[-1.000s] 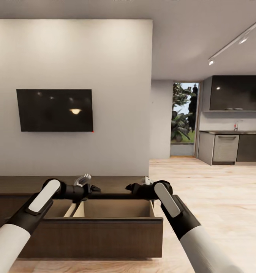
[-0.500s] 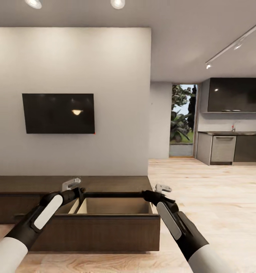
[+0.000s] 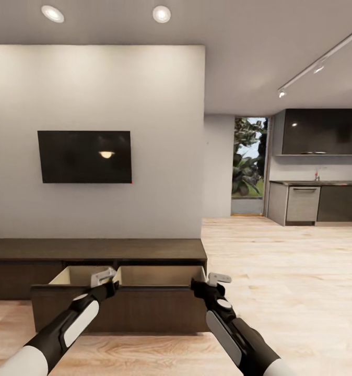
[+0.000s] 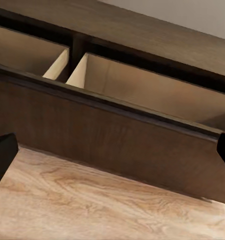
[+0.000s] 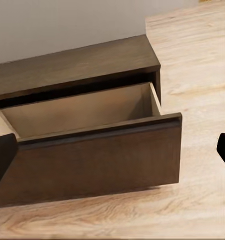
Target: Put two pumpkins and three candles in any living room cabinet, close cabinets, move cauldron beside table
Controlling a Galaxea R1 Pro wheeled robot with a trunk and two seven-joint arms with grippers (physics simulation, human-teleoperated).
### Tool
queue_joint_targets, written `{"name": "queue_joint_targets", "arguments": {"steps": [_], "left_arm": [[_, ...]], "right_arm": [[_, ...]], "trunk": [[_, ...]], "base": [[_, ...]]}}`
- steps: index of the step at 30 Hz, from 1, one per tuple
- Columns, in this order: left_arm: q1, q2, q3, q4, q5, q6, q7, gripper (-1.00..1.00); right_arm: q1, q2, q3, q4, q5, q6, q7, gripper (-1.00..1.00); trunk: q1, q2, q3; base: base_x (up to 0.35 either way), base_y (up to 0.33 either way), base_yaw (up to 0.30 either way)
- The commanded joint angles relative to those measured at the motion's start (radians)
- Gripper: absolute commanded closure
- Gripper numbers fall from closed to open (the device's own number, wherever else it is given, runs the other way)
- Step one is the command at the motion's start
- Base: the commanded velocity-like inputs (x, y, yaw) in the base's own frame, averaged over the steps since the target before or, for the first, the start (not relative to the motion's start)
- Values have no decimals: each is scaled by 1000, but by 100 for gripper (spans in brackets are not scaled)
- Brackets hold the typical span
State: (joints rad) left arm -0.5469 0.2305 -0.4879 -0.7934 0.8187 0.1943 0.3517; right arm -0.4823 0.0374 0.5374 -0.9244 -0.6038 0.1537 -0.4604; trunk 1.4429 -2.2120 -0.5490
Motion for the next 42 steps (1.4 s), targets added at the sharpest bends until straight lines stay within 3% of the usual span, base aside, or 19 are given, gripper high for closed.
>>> {"name": "queue_joint_targets", "arguments": {"steps": [1, 12, 15, 19, 27, 36, 42], "left_arm": [[0, -1, -17, 7, 4, -16, 9, -100], [33, -7, -62, 35, -5, -218, 8, -100], [39, -8, -81, 36, -5, -243, 8, -100], [43, -8, -91, 38, -3, -257, 9, -100], [44, -8, -96, 39, -3, -263, 9, -100], [44, -8, -97, 53, -5, -287, 8, -100], [44, -8, -98, 71, -29, -297, 7, -100]], "right_arm": [[0, 0, 10, 11, -4, -8, -7, -100], [1, 1, 23, 103, -1, -31, -6, -100], [1, 1, 24, 120, -1, -39, -6, -100], [1, 4, 25, 133, -2, -53, -6, -100], [1, 14, 22, 137, -16, -52, -6, -100], [1, 27, 15, 154, -17, -44, -6, -100], [1, 28, 14, 162, -17, -43, -6, -100]], "trunk": [[0, -1, -1], [0, -1, -1], [0, -1, -1], [0, -1, -1], [30, -57, -27], [65, -120, -66], [88, -162, -94]], "base": [[-31, -9, 0], [-9, -2, 0], [0, 0, 0], [0, 0, 0], [0, 0, 0], [0, 0, 0], [0, 0, 0]]}}
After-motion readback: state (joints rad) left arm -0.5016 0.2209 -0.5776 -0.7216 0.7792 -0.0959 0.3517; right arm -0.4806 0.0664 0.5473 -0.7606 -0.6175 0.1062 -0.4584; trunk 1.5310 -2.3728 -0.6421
